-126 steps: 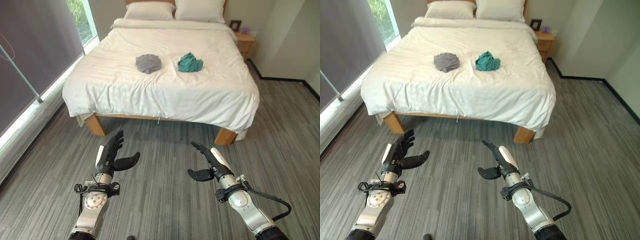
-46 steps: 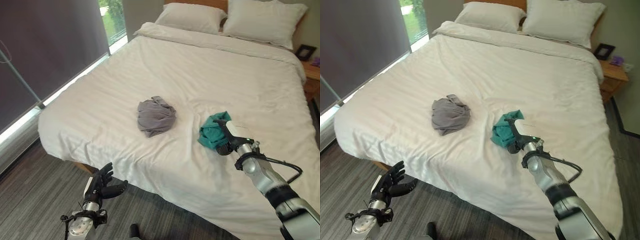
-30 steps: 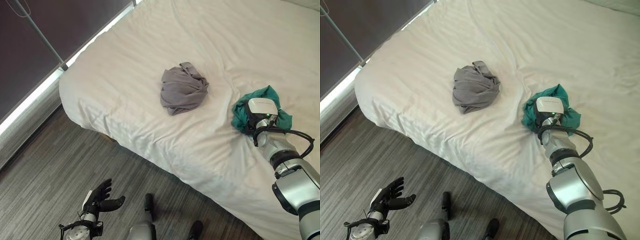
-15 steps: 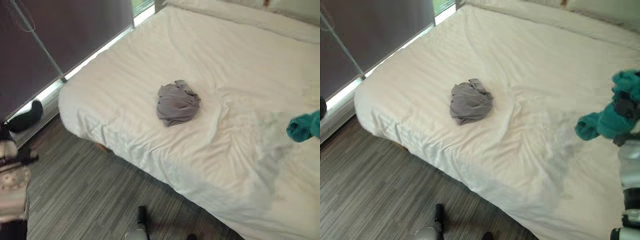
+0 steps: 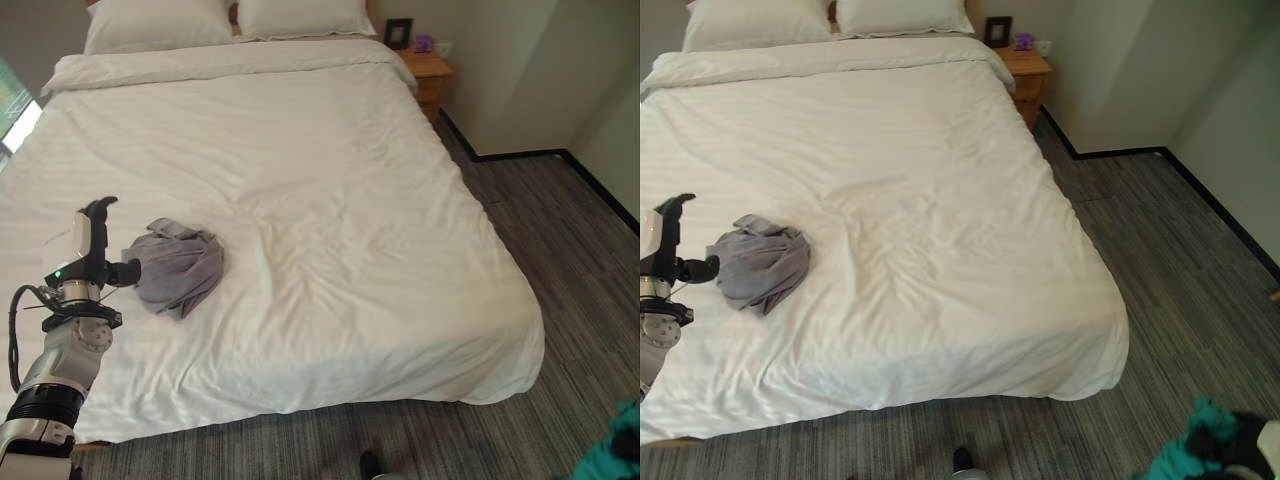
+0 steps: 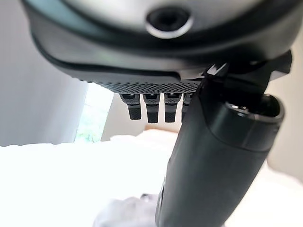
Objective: Pick up bed clothes into laundry basket.
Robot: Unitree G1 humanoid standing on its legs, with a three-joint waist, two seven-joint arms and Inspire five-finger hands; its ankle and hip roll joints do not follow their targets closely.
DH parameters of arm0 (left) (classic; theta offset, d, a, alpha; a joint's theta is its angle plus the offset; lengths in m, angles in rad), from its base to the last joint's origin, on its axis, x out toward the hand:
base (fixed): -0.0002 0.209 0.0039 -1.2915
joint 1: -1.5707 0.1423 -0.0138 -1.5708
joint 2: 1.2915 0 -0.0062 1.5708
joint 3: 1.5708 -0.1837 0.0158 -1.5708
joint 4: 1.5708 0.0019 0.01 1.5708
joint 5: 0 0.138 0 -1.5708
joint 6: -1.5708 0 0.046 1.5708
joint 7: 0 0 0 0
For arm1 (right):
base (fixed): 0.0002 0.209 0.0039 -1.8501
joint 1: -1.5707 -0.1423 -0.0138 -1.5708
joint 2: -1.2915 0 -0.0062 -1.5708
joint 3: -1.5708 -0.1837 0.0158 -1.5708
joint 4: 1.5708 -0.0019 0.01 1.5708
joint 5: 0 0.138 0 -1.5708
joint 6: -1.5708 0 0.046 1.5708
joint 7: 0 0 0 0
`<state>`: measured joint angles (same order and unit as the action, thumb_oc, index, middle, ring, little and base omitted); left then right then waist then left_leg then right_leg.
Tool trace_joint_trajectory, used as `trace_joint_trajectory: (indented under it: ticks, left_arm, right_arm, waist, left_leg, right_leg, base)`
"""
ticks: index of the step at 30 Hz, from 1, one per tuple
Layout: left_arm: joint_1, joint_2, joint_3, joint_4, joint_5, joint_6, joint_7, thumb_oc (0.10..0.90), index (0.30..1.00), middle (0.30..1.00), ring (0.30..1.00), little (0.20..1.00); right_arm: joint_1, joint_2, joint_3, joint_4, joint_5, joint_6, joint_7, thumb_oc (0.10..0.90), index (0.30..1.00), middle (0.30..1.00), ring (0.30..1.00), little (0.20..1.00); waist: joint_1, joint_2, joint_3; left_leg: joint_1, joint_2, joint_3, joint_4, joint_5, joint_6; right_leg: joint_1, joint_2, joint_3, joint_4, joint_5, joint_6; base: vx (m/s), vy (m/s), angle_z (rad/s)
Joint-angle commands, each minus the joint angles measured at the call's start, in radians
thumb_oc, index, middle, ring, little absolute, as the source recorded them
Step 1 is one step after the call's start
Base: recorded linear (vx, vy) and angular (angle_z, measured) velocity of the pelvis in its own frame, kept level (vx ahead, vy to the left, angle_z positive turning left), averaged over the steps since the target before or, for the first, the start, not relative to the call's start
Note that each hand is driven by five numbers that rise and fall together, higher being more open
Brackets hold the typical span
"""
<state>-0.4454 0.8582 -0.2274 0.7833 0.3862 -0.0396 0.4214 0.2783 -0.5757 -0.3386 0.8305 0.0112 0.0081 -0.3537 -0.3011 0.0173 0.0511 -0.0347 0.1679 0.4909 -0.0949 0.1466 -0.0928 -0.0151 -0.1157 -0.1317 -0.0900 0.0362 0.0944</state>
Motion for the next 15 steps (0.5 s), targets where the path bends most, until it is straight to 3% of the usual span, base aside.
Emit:
trace_joint_trajectory:
  ticks: [1,3,6,8,9,11,13,15]
  left_arm:
    - [-0.223,0.046,0.025,0.118,0.037,0.01,0.012,0.8,0.9,0.9,0.9,0.9]
    - [-0.307,0.027,-0.023,0.203,0.011,0.011,-0.009,0.8,0.9,0.9,0.9,0.9]
    - [-0.447,-0.022,-0.162,0.374,0.039,0.029,-0.048,0.8,0.9,0.9,0.9,0.9]
    - [-0.498,-0.03,-0.252,0.473,0.116,0.054,-0.108,0.4,0.3,0.3,0.3,0.3]
    - [-0.48,-0.011,-0.303,0.568,0.241,0.074,-0.171,0.4,0.3,0.3,0.3,0.3]
    - [-0.459,0.002,-0.296,0.601,0.262,0.078,-0.197,0.4,0.3,0.3,0.3,0.3]
    - [-0.379,0.059,-0.215,0.638,0.268,0.078,-0.213,0.4,0.3,0.3,0.3,0.3]
    - [-0.371,0.061,-0.21,0.635,0.269,0.078,-0.213,0.4,0.3,0.3,0.3,0.3]
  right_arm:
    - [-0.078,-0.077,0.01,0.006,0.105,-0.116,0.02,0.4,0.3,0.3,0.3,0.3]
    - [-0.09,-0.07,0.049,0.058,0.121,-0.115,0.04,0.4,0.3,0.3,0.3,0.3]
    - [-0.181,-0.062,0.081,0.087,0.282,-0.154,0.069,0.4,0.3,0.3,0.3,0.3]
    - [-0.215,-0.061,0.113,0.047,0.327,-0.172,0.093,0.4,0.3,0.3,0.3,0.3]
    - [-0.213,-0.053,0.124,-0.049,0.343,-0.192,0.116,0.4,0.3,0.3,0.3,0.3]
    - [-0.2,-0.04,0.133,-0.122,0.332,-0.194,0.121,0.4,0.3,0.3,0.3,0.3]
    - [-0.161,-0.004,0.161,-0.268,0.309,-0.208,0.143,0.4,0.3,0.3,0.3,0.3]
    - [-0.157,-0.004,0.162,-0.275,0.308,-0.205,0.143,0.4,0.3,0.3,0.3,0.3]
  waist:
    - [0.039,0.018,-0.058]
    - [0.025,0.019,-0.049]
    - [0.007,0.005,0.001]
    - [-0.003,0.001,0.026]
    - [-0.017,-0.004,0.047]
    - [-0.018,-0.003,0.045]
    - [-0.02,-0.006,0.048]
    - [-0.021,-0.006,0.046]
  left_leg:
    - [0.091,0.086,0.047,0.008,-0.034,-0.093]
    - [0.074,0.093,0.041,0.008,-0.05,-0.106]
    - [-0.008,0.107,0.039,0.008,-0.027,-0.112]
    - [-0.049,0.117,0.044,0.008,-0.014,-0.117]
    - [-0.084,0.13,0.063,0.008,-0.004,-0.122]
    - [-0.104,0.134,0.072,0.008,-0.001,-0.123]
    - [-0.113,0.14,0.094,0.008,-0.001,-0.126]
    - [-0.112,0.14,0.096,0.008,-0.001,-0.126]
  right_leg:
    - [-0.065,-0.041,-0.082,0.003,0.11,0.108]
    - [-0.093,-0.038,-0.077,0.003,0.101,0.12]
    - [-0.179,-0.036,-0.077,0.003,0.131,0.123]
    - [-0.226,-0.036,-0.08,0.003,0.146,0.125]
    - [-0.273,-0.036,-0.079,0.003,0.16,0.134]
    - [-0.3,-0.034,-0.076,0.003,0.167,0.137]
    - [-0.332,-0.026,-0.059,0.003,0.168,0.133]
    - [-0.332,-0.025,-0.058,0.003,0.168,0.133]
  base:
    - [0.06,0.04,-0.15]
    - [-0.04,0.002,-0.17]
    - [-0.16,-0.028,-0.03]
    - [-0.14,-0.019,0.02]
    - [-0.09,-0.006,-0.17]
    - [-0.06,0.001,-0.13]
    - [-0.03,-0.002,-0.07]
    - [0.01,-0.011,-0.26]
